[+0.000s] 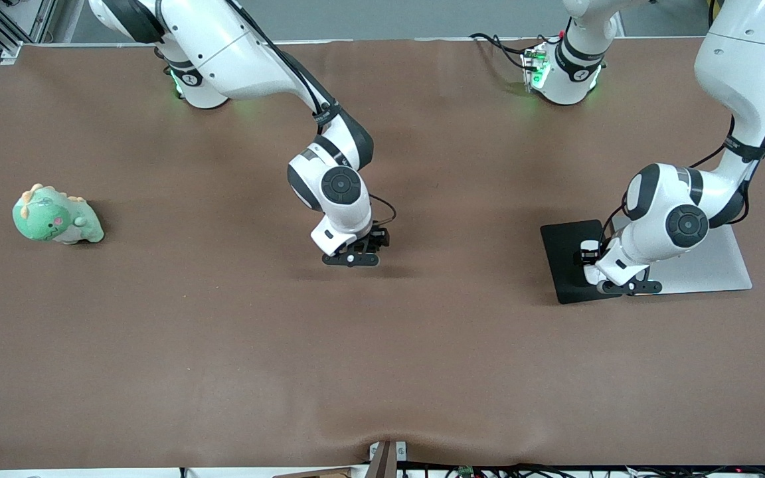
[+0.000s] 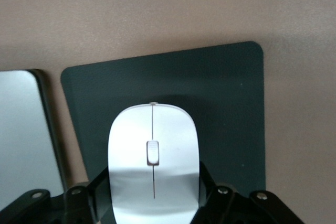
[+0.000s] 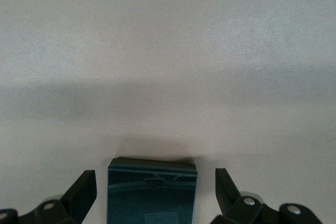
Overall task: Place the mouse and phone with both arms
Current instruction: 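Carry the mouse over the pad while the right gripper grasps the phone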
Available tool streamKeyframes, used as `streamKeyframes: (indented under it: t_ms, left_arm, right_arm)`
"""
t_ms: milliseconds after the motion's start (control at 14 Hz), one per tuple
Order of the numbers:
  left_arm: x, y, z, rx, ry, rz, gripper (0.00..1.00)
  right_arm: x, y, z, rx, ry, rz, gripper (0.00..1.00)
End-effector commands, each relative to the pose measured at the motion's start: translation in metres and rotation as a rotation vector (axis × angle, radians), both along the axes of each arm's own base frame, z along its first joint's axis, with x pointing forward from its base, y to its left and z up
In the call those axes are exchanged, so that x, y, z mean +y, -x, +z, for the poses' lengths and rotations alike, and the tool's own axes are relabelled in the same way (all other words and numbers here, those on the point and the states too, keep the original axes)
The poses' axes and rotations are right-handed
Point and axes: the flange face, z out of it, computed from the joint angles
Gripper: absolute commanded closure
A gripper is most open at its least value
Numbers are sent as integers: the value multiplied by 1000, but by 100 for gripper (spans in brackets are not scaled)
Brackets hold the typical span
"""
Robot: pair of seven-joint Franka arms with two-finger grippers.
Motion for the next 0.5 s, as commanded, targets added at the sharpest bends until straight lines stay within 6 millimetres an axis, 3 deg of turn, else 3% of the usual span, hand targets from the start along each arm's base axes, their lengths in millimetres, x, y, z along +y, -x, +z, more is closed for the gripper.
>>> streamKeyframes:
  t_ms: [0, 143, 214, 429]
  left_arm:
    - [-5, 0, -8, -26, 10, -17, 34]
    - [-4, 0, -11, -24, 12, -16, 20]
    - [-4, -2, -9, -28, 12, -15, 2]
    - [-4, -8, 9, -54, -1, 1, 0]
  right_arm:
    - [6, 0, -6, -7, 4, -17, 0]
    - [9, 2, -11, -13, -3, -35, 0]
    - [10, 3, -12, -12, -6, -37, 0]
    - [9, 3, -14, -9, -3, -37, 0]
